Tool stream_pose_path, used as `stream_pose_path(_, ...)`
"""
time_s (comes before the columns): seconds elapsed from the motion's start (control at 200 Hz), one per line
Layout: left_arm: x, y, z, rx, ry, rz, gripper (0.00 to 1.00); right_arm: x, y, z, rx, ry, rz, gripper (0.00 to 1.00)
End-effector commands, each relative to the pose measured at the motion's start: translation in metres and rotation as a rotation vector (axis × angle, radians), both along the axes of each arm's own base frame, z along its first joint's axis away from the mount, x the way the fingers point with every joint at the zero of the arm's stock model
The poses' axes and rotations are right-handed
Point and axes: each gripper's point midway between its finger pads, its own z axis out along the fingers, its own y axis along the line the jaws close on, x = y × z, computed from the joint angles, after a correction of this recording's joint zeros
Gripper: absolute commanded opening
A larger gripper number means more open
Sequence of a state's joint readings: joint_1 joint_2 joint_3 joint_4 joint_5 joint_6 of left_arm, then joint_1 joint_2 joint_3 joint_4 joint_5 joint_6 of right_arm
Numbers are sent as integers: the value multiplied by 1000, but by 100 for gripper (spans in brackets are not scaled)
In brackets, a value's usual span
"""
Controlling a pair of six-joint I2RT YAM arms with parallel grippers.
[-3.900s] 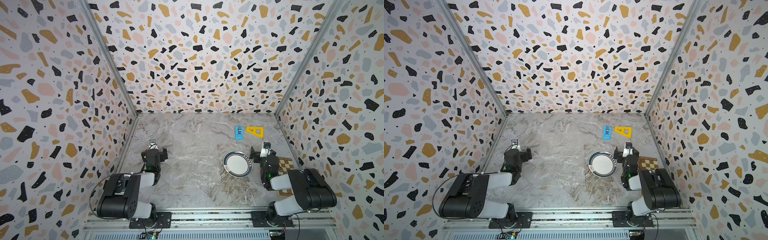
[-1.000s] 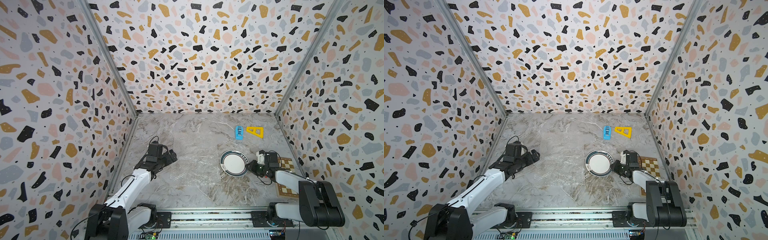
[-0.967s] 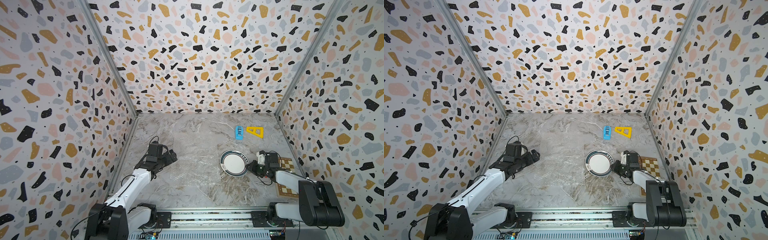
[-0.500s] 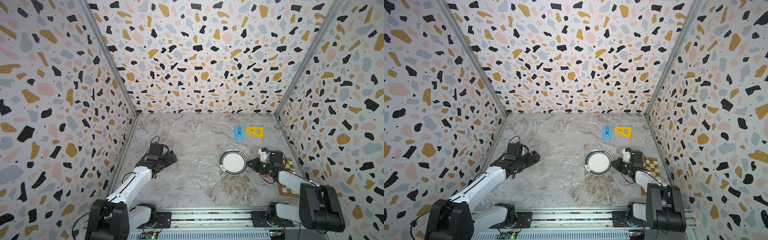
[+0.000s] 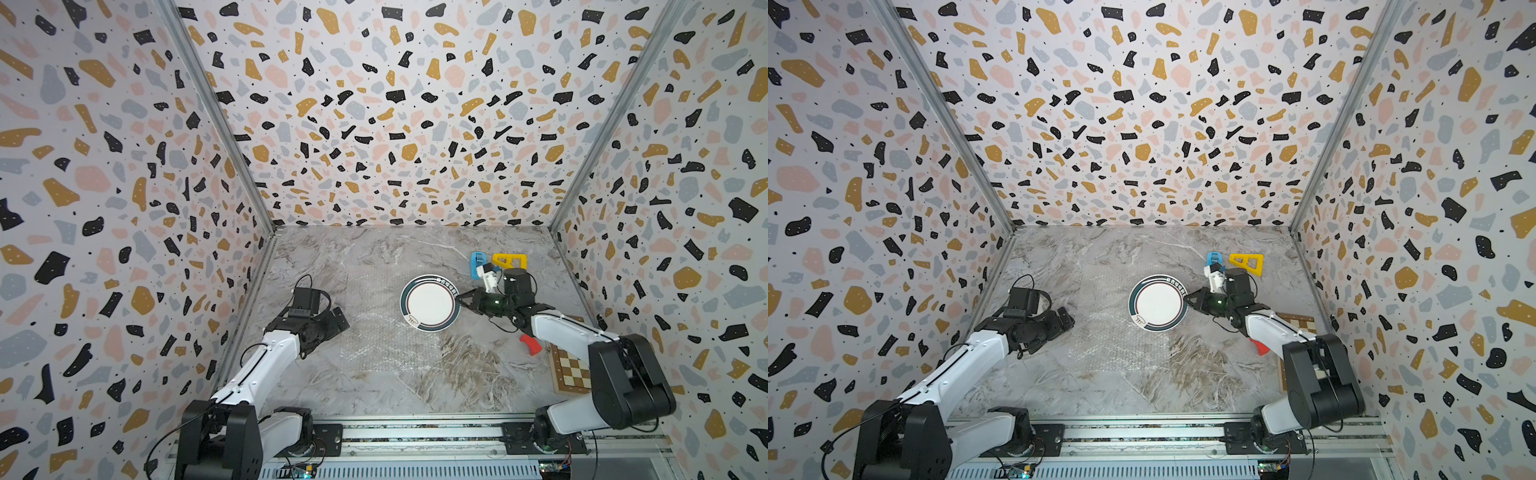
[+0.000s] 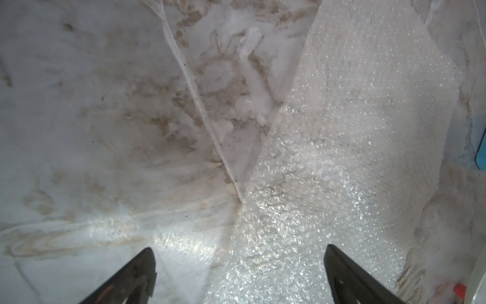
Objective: Wrap dinner plates in bubble wrap
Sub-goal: Pick up the plate at the center of the board, then place the plate on the bubble wrap.
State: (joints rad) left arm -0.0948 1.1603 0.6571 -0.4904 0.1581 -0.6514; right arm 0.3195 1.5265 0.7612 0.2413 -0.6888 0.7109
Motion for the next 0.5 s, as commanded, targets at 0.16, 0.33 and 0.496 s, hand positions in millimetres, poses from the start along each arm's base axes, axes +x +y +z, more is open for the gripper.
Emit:
stream_pose_path(0.16,-22,1,-19,-7,160,-2,97,18,84,5,61,-13,154,0)
stream_pose_path(0.33,-27,-2,-23,-38,171,13,97,18,95,-21,49,37,165,0)
stream_pose_path(0.496,-31,-3,-25,-42,183,11,96,19,104,-34,44,63,187,0)
